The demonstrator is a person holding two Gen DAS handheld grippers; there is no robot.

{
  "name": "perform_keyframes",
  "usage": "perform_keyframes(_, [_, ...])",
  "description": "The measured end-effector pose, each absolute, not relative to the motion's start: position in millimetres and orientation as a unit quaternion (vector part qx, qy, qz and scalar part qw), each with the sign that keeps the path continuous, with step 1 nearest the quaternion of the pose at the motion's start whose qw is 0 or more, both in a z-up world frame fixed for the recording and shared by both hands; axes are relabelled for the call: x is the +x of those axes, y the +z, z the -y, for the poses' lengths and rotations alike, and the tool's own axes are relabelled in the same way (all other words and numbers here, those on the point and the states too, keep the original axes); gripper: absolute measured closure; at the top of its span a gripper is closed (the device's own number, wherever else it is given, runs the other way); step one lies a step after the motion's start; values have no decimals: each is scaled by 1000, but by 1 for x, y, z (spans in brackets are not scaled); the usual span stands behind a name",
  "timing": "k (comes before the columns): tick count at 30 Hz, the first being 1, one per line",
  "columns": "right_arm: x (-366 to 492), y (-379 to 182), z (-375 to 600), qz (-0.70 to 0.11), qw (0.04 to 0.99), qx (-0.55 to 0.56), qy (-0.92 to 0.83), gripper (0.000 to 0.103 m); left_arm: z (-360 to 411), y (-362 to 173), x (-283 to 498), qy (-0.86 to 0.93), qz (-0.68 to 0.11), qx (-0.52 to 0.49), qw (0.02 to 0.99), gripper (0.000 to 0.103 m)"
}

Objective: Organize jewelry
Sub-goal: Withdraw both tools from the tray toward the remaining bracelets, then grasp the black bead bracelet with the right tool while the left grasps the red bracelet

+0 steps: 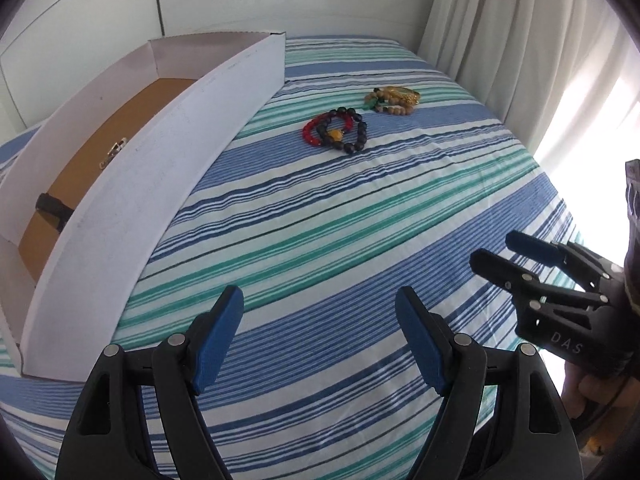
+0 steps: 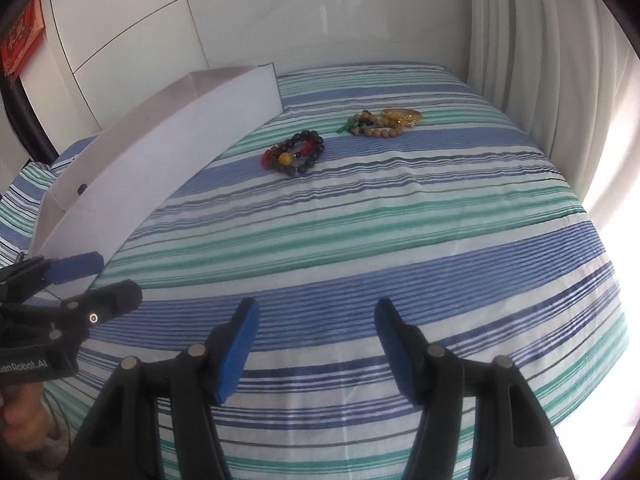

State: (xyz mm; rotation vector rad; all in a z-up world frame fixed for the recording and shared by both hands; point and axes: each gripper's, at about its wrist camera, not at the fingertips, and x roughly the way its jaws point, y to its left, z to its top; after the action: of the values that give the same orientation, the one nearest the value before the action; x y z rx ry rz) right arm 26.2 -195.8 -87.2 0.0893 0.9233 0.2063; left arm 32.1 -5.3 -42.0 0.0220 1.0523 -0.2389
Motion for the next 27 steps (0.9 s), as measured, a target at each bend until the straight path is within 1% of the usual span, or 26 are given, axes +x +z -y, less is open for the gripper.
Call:
perform_keyframes(6, [79, -85, 202, -449, 885, 64, 108, 42, 2, -44, 44, -110, -502, 9, 858, 23])
perform_keyframes(7, [86, -85, 200, -450, 884, 64, 113, 43, 1, -45, 45, -109, -503, 10, 857, 23])
perform_keyframes(10, [119, -87, 184, -453, 877, 55, 151, 62, -3, -50, 47, -102, -510, 9, 854, 23])
perform_keyframes(12, [137, -90, 172, -461, 869, 52, 174, 66, -7, -51, 48, -98, -514, 4, 852, 23])
perform_keyframes(13, [148, -90, 163, -461, 865, 45, 194, 71, -8, -51, 48, -97, -514, 2, 852, 23])
perform_keyframes(14, [154, -90, 155, -457, 864, 38, 207, 74, -10, -50, 49, -94, -513, 1, 853, 23])
perform_keyframes(19, [190, -101, 120, -454, 860, -27, 231, 74, -15, -47, 49, -89, -511, -4, 855, 23])
perform_keyframes(25, [213, -127, 102, -463, 855, -113, 204, 74, -18, -51, 49, -88, -516, -6, 852, 23])
perform_keyframes(27, [211, -130, 102, -471, 848, -125, 207, 83, -21, -52, 50, -87, -518, -8, 851, 23])
